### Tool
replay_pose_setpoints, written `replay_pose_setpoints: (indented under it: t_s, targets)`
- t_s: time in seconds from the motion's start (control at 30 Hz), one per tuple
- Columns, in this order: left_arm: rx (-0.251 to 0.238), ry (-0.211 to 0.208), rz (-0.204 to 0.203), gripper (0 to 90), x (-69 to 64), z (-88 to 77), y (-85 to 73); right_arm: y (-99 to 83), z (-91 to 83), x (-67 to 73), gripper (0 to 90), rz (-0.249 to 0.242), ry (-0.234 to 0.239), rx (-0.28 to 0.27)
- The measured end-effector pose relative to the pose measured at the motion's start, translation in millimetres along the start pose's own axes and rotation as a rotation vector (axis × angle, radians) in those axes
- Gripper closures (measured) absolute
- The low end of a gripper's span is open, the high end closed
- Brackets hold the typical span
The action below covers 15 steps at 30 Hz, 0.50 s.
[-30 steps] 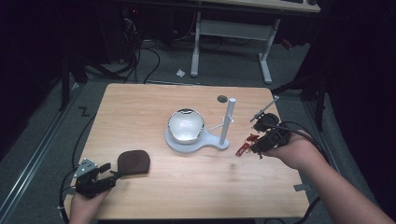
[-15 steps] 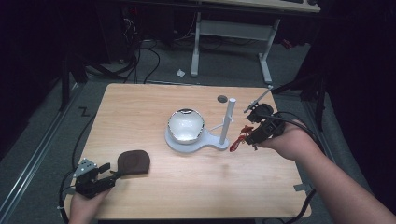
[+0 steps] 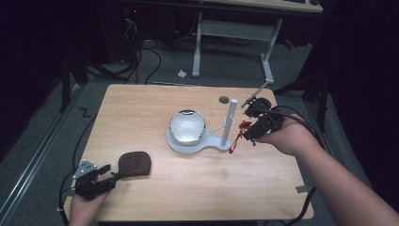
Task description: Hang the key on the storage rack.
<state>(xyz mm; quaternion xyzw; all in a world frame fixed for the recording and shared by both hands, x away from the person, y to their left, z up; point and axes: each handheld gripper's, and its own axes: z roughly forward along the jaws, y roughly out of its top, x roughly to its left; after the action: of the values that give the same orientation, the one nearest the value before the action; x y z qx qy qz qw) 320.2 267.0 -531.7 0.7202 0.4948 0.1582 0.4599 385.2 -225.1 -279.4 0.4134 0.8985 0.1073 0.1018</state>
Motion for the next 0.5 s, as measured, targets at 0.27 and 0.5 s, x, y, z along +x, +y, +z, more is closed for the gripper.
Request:
replay_pose_setpoints:
  t_s: [0.27,0.5]
  targets:
    - [-0.003,0.001,-0.002,34.5,0.2,-0.7,0.0,9.1,-5.9,1.5,62.0,0.028,-0.009,-0.007]
    - [-0.007,0.001,-0.006,34.5,0.9,-1.4,-0.1,19.2,-7.9,3.7,62.0,-0.006,-0.017,-0.022]
